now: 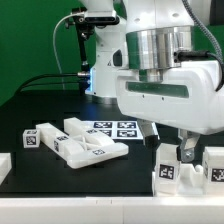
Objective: Assemble chair
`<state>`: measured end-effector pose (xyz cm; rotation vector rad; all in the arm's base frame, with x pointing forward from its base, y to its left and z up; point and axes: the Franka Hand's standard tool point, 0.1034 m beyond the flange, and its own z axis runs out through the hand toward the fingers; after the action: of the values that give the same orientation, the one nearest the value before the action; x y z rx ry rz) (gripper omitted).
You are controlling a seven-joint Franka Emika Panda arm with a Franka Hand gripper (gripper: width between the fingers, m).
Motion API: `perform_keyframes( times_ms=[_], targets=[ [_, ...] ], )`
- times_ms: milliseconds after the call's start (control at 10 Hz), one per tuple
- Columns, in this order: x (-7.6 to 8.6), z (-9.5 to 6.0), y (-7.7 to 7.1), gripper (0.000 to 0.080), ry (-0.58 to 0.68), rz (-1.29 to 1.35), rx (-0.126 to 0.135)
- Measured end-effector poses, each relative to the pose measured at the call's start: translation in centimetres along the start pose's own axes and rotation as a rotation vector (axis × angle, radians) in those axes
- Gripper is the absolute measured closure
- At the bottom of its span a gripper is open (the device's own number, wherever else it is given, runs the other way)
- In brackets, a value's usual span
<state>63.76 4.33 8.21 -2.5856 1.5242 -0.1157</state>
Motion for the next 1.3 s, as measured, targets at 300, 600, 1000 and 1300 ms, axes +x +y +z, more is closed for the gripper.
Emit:
perform_keyframes(
  times_ms=[300, 600, 1000, 1300],
  targets=[
    [0.04, 0.03, 0.05, 0.015, 0.001, -0.235, -0.002],
    [-0.04, 0.13, 0.07, 0.015, 0.013, -0.397, -0.019],
    [-0.12, 0.11, 0.01, 0.0517, 0.012, -0.159, -0.014],
    [-0.22, 0.08, -0.1, 0.0516, -0.012, 0.287, 0.014]
  ],
)
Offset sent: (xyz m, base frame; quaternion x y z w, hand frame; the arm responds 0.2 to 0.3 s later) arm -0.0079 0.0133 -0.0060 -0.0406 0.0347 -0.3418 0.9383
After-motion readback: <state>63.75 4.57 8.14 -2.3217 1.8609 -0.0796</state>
